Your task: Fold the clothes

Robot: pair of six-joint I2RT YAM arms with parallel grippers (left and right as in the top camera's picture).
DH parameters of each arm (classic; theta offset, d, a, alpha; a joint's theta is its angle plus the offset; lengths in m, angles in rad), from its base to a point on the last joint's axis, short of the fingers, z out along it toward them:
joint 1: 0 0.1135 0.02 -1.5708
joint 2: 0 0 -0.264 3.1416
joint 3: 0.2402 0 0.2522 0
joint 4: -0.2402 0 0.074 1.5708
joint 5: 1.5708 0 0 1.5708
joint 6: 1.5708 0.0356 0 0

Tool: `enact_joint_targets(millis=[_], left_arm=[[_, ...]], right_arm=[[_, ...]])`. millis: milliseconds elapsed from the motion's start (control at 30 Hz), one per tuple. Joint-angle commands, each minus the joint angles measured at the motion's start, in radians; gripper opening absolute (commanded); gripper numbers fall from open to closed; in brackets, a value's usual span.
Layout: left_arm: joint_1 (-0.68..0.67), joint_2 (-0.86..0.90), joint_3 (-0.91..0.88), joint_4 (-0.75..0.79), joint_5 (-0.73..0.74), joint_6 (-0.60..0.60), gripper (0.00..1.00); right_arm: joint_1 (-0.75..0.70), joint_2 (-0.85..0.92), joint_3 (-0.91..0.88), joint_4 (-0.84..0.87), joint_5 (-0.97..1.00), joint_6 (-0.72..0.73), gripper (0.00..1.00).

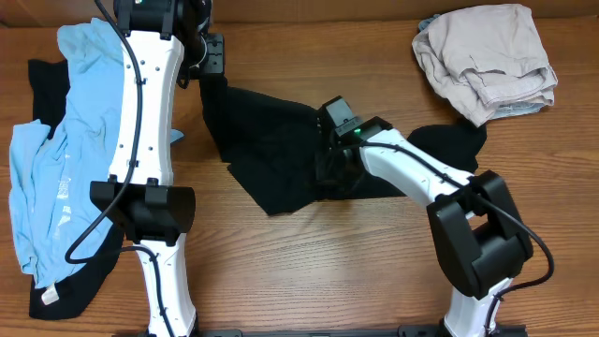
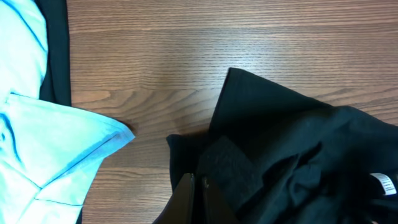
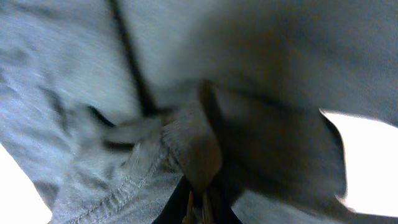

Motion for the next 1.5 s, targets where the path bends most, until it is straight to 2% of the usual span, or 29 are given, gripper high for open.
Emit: enact_joint_targets(millis=[0,333,500,567,700,833,1067,1100,1167,1267,1333,1467], left_arm=[[0.006,0.001,0.006,-0.004,0.001,0.002,0.04],[0.052,-0.029,0.012,-0.043,0.002,-0.010,0.04],[0.136,-0.067,0.012,-0.103,0.013,-0.011,0.04],[0.161,-0.078,0.012,-0.103,0.070,-0.010,0.04],[0.173,-0.084,0.012,-0.103,0.253,-0.009,0.04],[0.147,-0.083,-0.006,-0.103,0.216,-0.010,0.04],[0.051,-0.083,-0.119,-0.070,0.206,-0.010,0.04],[0.035,-0.083,-0.142,-0.056,0.207,-0.010,0.04],[-0.011,-0.083,-0.216,0.005,0.205,-0.011,0.04],[-0.054,-0.083,-0.294,0.092,0.169,-0.034,0.04],[-0.082,-0.083,-0.344,0.159,0.127,-0.066,0.04],[-0.088,-0.083,-0.361,0.204,0.123,-0.067,0.04]], right_arm=[[-0.056,-0.101,0.016,-0.063,0.005,-0.003,0.04],[-0.261,-0.377,0.016,-0.322,0.009,-0.056,0.04],[-0.450,-0.504,0.015,-0.447,0.009,-0.144,0.04],[-0.539,-0.532,0.015,-0.475,0.009,-0.175,0.04],[-0.671,-0.539,0.013,-0.484,0.008,-0.220,0.04],[-0.752,-0.528,0.006,-0.460,0.003,-0.248,0.04],[-0.739,-0.492,0.006,-0.388,-0.049,-0.270,0.07],[-0.732,-0.488,0.006,-0.381,-0.053,-0.271,0.09],[-0.716,-0.485,0.006,-0.367,-0.052,-0.279,0.27],[-0.702,-0.491,0.012,-0.364,-0.053,-0.293,0.39],[-0.693,-0.517,0.026,-0.376,-0.074,-0.317,0.53],[-0.651,-0.566,0.036,-0.387,-0.169,-0.338,0.60]])
